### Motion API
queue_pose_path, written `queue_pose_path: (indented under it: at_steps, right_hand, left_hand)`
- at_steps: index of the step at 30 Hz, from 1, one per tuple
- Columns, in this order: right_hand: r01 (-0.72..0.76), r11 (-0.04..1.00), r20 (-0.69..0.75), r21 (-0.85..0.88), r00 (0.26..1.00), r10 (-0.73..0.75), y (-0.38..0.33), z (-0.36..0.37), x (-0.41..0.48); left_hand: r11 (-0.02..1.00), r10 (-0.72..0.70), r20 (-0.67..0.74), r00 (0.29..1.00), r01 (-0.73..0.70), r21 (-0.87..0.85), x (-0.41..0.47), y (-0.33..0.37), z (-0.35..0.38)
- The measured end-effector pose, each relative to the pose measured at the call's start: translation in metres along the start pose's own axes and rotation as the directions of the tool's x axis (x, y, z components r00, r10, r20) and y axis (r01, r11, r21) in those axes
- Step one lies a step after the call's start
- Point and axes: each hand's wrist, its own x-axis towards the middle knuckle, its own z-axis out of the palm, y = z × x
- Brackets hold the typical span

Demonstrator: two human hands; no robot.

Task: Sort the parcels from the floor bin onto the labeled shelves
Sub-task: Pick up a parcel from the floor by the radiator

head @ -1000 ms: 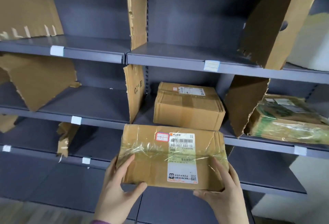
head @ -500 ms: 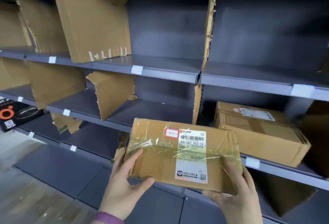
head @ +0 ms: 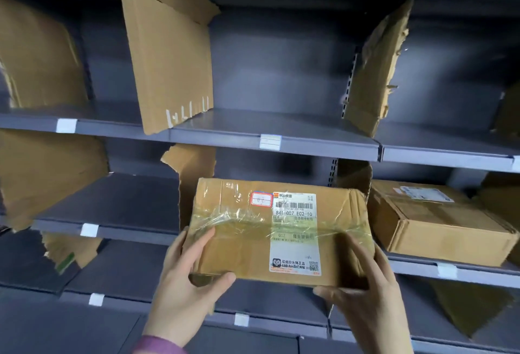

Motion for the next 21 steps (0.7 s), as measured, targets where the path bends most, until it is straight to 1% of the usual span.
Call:
queue_pose_path:
  at_steps: [3,7,10,14,18,21]
  right_hand:
    - [-0.003,0.999,-0.017,-0.037,1.000,0.003,-0.015,0.004,0.003]
    - [0.030,0.998,-0.037,-0.052,0.999,-0.032,-0.038,-0.004,0.011]
    - [0.104,0.994,-0.044,-0.041,0.993,-0.105,-0.064,-0.017,0.019]
    - [0.228,0.973,-0.122,-0.031,0.965,-0.230,-0.095,-0.040,0.041]
    - [0.292,0.956,-0.216,-0.025,0.932,-0.291,-0.121,-0.059,0.079]
    - [0.316,0.948,-0.213,-0.026,0.925,-0.314,-0.131,-0.065,0.115]
  left_hand:
    - [0.999,0.031,0.000,1.000,-0.031,0.005,0.010,0.001,-0.010]
    - [0.997,0.063,-0.008,0.998,-0.063,-0.044,0.016,0.014,-0.019]
    - [0.989,0.129,-0.037,0.991,-0.131,-0.065,0.021,0.034,-0.036]
    - [0.966,0.244,-0.106,0.964,-0.252,-0.065,0.035,0.074,-0.054]
    - [0.930,0.347,-0.184,0.920,-0.363,-0.062,0.057,0.118,-0.059]
    - [0.920,0.375,-0.191,0.907,-0.389,-0.042,0.086,0.142,-0.057]
